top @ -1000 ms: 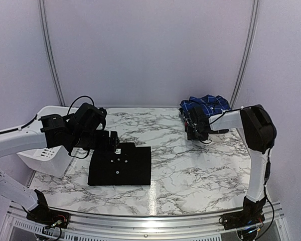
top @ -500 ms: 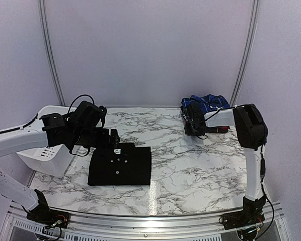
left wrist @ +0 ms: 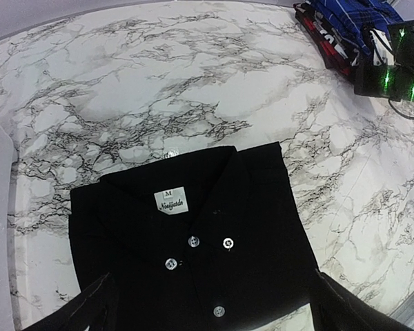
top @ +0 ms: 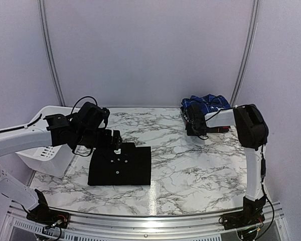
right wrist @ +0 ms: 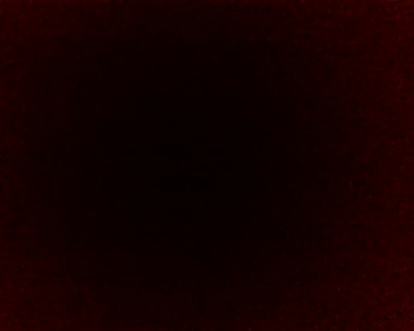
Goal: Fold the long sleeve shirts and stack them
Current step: Move the square-folded shirt to the center of the board.
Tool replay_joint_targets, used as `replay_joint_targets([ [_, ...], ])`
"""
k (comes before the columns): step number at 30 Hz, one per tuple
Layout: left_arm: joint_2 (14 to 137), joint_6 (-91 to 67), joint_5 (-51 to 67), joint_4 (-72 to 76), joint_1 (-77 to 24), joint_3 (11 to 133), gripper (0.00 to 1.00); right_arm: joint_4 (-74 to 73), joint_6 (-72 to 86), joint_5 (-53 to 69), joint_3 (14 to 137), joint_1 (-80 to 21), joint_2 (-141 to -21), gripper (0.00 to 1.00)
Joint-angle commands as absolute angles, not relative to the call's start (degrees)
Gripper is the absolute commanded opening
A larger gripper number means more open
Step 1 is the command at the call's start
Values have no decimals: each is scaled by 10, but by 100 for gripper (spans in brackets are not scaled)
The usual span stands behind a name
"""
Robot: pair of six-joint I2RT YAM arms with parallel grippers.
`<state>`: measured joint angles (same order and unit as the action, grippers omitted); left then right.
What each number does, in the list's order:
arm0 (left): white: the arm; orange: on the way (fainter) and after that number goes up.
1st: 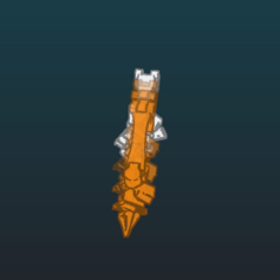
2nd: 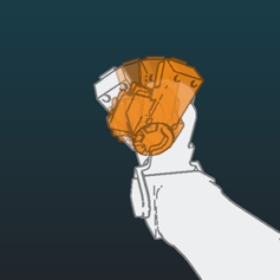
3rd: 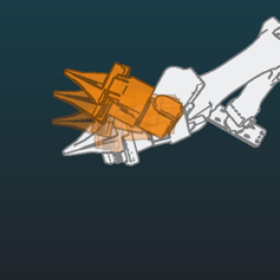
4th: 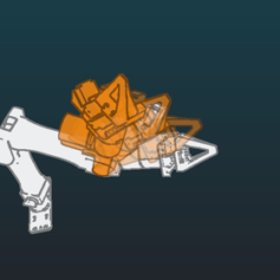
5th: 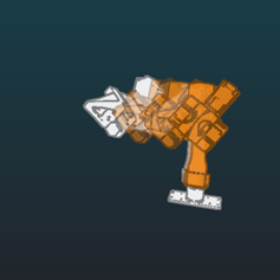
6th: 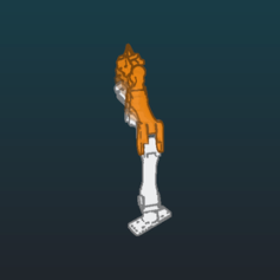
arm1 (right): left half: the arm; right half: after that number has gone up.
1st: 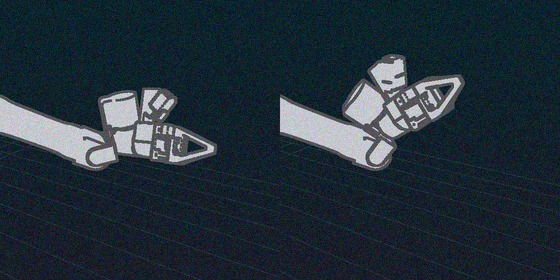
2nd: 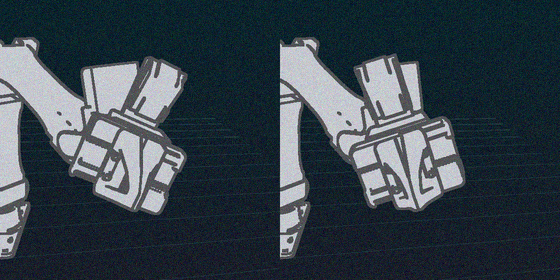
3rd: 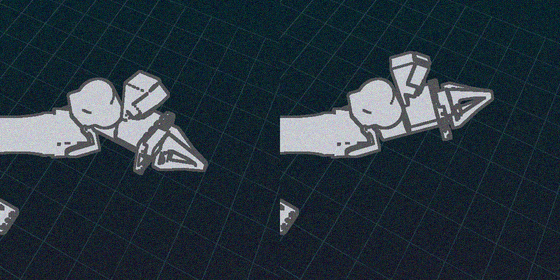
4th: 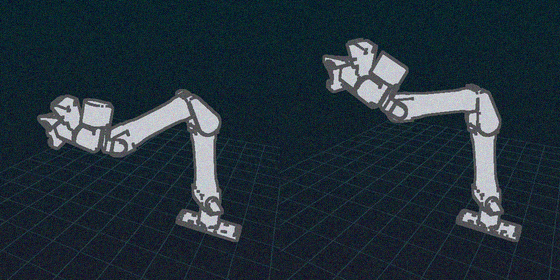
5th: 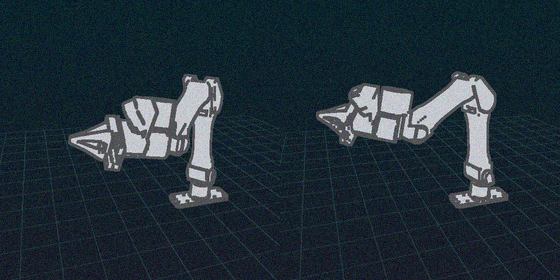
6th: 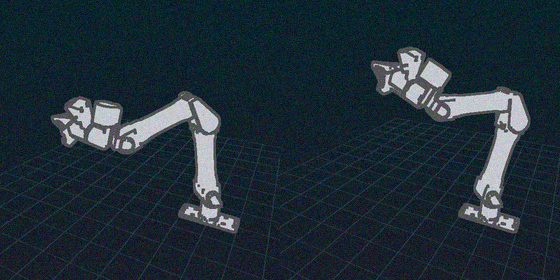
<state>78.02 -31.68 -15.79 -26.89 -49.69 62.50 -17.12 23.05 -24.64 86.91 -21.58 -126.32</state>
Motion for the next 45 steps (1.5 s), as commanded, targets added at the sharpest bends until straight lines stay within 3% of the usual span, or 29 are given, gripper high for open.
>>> replay_joint_targets([
  [1, 789, -312, -148, -253, -494, 617, 99, -204, 242, -245, 803, -206, -1200, 0],
  [8, 798, -319, -130, -235, -494, 608, 99, -192, 271, -223, 675, -229, -1088, 0],
  [17, 796, -326, -132, -227, -493, 597, 99, -176, 362, -174, 547, -329, -981, 0],
  [25, 790, -350, -137, -225, -492, 578, 99, -180, 457, -145, 504, -454, -961, 0],
  [32, 784, -373, -147, -223, -490, 552, 99, -175, 482, -113, 492, -496, -947, 0],
  [38, 766, -374, -158, -226, -471, 519, 99, -155, 463, -91, 497, -521, -895, 40],
  [45, 741, -369, -162, -240, -439, 489, 99, -135, 449, -77, 559, -578, -927, 54],
])
